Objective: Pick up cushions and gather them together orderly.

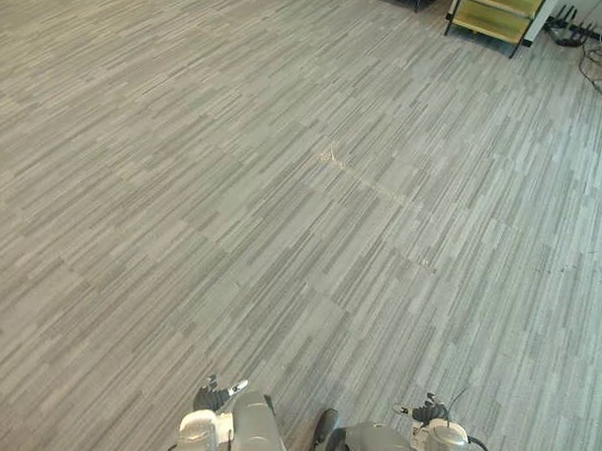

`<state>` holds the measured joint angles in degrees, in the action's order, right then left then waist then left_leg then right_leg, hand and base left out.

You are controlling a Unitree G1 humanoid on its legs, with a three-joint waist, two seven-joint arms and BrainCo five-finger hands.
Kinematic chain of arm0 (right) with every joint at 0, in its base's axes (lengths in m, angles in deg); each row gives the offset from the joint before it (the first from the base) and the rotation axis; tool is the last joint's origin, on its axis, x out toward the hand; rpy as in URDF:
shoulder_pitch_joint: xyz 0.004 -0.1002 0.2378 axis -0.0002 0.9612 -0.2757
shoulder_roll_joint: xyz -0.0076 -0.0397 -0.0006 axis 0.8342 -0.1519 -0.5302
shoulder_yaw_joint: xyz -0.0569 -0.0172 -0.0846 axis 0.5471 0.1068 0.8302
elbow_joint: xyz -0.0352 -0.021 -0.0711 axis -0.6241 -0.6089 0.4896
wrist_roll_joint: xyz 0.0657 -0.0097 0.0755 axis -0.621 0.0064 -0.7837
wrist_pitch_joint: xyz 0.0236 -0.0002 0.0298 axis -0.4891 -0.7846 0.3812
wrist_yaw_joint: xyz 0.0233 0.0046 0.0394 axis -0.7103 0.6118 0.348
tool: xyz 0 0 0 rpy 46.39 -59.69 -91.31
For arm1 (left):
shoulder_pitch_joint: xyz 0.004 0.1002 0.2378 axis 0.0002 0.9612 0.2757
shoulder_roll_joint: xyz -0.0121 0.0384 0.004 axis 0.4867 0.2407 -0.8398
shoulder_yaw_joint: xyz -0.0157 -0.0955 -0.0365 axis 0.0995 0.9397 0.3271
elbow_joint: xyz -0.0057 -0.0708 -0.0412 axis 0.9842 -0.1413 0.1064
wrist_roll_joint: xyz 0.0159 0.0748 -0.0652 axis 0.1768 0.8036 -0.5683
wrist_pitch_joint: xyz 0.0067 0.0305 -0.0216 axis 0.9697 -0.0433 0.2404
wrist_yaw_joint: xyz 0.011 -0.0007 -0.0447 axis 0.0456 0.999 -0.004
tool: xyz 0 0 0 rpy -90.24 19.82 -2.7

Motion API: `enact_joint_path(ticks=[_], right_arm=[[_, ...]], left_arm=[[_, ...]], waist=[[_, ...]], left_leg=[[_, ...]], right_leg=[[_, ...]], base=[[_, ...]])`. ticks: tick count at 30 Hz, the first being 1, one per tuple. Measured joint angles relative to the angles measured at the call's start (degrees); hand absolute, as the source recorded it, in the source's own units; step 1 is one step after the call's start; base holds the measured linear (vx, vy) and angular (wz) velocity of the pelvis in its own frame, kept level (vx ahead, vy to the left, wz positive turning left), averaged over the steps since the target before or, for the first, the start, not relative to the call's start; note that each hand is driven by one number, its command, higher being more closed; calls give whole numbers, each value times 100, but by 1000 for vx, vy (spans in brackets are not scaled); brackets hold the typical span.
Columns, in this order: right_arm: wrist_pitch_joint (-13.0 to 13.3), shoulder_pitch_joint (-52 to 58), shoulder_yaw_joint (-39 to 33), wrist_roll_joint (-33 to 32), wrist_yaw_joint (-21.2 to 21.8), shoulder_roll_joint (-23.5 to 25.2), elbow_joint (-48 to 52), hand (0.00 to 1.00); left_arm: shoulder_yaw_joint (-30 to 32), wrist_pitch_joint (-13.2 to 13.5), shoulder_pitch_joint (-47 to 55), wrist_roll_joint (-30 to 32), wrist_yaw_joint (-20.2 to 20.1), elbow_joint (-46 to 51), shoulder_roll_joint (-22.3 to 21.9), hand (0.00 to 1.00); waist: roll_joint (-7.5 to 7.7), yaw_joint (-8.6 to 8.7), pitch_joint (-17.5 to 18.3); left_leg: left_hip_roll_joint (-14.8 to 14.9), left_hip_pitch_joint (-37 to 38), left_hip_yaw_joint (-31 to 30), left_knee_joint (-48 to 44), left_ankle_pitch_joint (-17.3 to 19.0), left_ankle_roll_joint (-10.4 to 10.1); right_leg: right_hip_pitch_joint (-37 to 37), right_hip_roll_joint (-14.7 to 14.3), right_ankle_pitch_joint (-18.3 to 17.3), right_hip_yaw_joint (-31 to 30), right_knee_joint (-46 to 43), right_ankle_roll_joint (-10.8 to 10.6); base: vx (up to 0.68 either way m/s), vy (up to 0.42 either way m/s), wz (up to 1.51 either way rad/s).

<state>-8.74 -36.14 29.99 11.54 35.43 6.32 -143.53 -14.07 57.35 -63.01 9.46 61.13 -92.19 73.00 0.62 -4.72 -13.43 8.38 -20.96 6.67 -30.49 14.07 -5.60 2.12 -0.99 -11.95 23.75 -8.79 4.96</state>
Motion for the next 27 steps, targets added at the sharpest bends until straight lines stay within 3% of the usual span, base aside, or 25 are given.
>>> enact_joint_path(ticks=[1, 2, 3, 5, 6, 7, 8, 9, 12, 14, 16, 17, 18, 19, 20, 21, 23, 24, 25, 26, 27], right_arm=[[7, -5, 1, 5, -12, 0, -8, 0], [2, 12, 4, 13, -32, 25, -23, 0], [-1, 12, 0, 13, -38, 55, -24, 0], [-9, 82, -119, 28, -37, 99, 11, 0], [-16, 120, -328, 28, -46, 103, 16, 0], [-20, 143, -391, 31, -45, 110, 19, 0], [-25, 173, -431, 32, -39, 123, 16, 0], [-32, 211, -428, 27, -20, 147, 18, 0], [-17, 172, -442, 23, 32, 174, 223, 0], [-18, 124, -455, 23, 33, 163, 222, 0], [-15, 105, -454, 22, 35, 159, 225, 0], [-14, 72, -451, 20, 37, 146, 226, 0], [-21, 46, -437, 24, 40, 135, 215, 0], [-22, 76, -429, 24, 41, 136, 194, 0], [-7, 133, -446, 3, 58, 87, 167, 0], [-13, 100, -425, 20, 58, -47, 172, 0], [0, 132, -468, 4, 78, -128, 163, 0], [11, 150, -568, -14, 84, -147, 178, 0], [-5, 163, -554, -16, 91, -96, 177, 0], [-15, 263, -547, -32, 90, -59, 189, 0], [-18, 300, -546, -41, 88, -15, 188, 0]], left_arm=[[-105, 6, -9, -1, -2, -13, -30, 0], [-223, 14, -29, -2, -3, -69, -30, 0], [-250, 9, -40, -2, -4, -78, -30, 0], [-386, 6, -79, -4, -5, -61, 4, 0], [-407, 0, -116, 3, -9, -70, -52, 0], [-451, -2, -114, 2, -9, -82, -47, 0], [-545, -6, -107, 2, -7, -140, -40, 0], [-652, -29, -88, 2, -7, -185, 0, 0], [-660, -69, -72, -3, 28, -176, 56, 0], [-630, -79, -45, -11, 40, -181, 48, 0], [-590, -81, 17, -12, 39, -189, 46, 0], [-590, -81, 28, -9, 38, -211, 44, 0], [-594, -80, 75, -5, 35, -275, 48, 0], [-601, -84, 78, -4, 29, -298, 58, 0], [-593, -86, 105, 3, 14, -347, 33, 0], [-596, -84, 124, 4, 12, -423, -88, 0], [-562, -81, 128, 8, -1, -454, -223, 0], [-367, -82, 97, 9, -18, -442, -304, 0], [-328, -82, 106, 8, -24, -419, -318, 0], [-325, -64, 118, 8, -62, -347, -313, 0], [-340, -49, 117, 8, -66, -264, -273, 0]], waist=[[-44, -14, 26], [-55, -55, 45], [1, -57, 58], [167, -18, 97], [188, -37, 90], [192, -32, 91], [200, -29, 91], [215, 11, 92], [183, 188, 80], [128, 193, 53], [106, 200, 65], [99, 230, 64], [139, 258, 88], [199, 263, 120], [213, 286, 167], [-72, 254, 261], [-338, 290, 348], [-431, 304, 312], [-443, 293, 298], [-402, 265, 233], [-379, 231, 225]], left_leg=[[-136, 81, -223, 942, -313, 1], [-266, 316, -355, 1407, -1236, 56], [-343, 336, -341, 1390, -1241, 172], [-464, 306, -195, 1110, -923, 299], [-465, 389, -8, 803, -576, 379], [-453, 487, 91, 733, -426, 419], [-461, 726, 245, 671, -202, 487], [-498, 1060, 378, 618, 57, 560], [-445, 1715, 430, 878, 278, 612], [-327, 2135, 505, 1222, 272, 601], [-161, 2454, 550, 1450, 267, 592], [-69, 2597, 579, 1584, 262, 584], [-37, 2763, 631, 1712, 228, 428], [-120, 2851, 605, 1752, 234, 314], [-112, 2981, 438, 1747, 334, 142], [128, 3006, 291, 1671, 318, 31], [352, 2745, -13, 893, 242, -99], [537, 2167, -310, -608, -190, -108], [594, 1935, -410, -1180, -439, -62], [745, 1449, -490, -2404, -337, -139], [751, 1229, -443, -2757, -218, -137]], right_leg=[[69, 0, -47, -148, 55, -90], [231, 35, -155, -431, 87, -276], [265, 102, -194, -494, 76, -341], [194, 332, -344, -590, -139, -584], [46, 518, -495, -745, -801, -814], [-84, 618, -549, -835, -1243, -905], [-376, 821, -549, -931, -2264, -977], [-905, 1153, -277, -947, -3689, -1141], [-1553, 1542, -365, -485, -4752, -894], [-1726, 1515, -457, -162, -4290, -778], [-1960, 1361, -433, 164, -3249, -670], [-2086, 1218, -218, 209, -2497, -649], [-2110, 1029, 356, 148, -1393, -648], [-2108, 982, 770, 41, -907, -614], [-2103, 932, 1389, -124, -821, -125], [-2130, 743, 1226, -116, -1038, -138], [-1998, 547, 798, -36, -1094, -89], [-1655, 373, 587, -12, -978, -51], [-1470, 318, 537, 1, -888, -43], [-988, 176, 430, -2, -665, -9], [-754, 161, 373, -6, -574, -6]], base=[[502, 189, -101], [391, 162, -75], [418, 162, -49], [406, 147, -25], [460, 185, -48], [453, 212, -61], [438, 202, -58], [417, 177, -50], [481, 78, -16], [368, -42, -21], [438, -121, -17], [412, -168, -4], [433, -188, 1], [377, -165, 10], [402, -185, -10], [488, -223, -14], [620, -290, -11], [470, -221, 0], [444, -172, -2], [336, -93, -3], [493, -144, 0]])
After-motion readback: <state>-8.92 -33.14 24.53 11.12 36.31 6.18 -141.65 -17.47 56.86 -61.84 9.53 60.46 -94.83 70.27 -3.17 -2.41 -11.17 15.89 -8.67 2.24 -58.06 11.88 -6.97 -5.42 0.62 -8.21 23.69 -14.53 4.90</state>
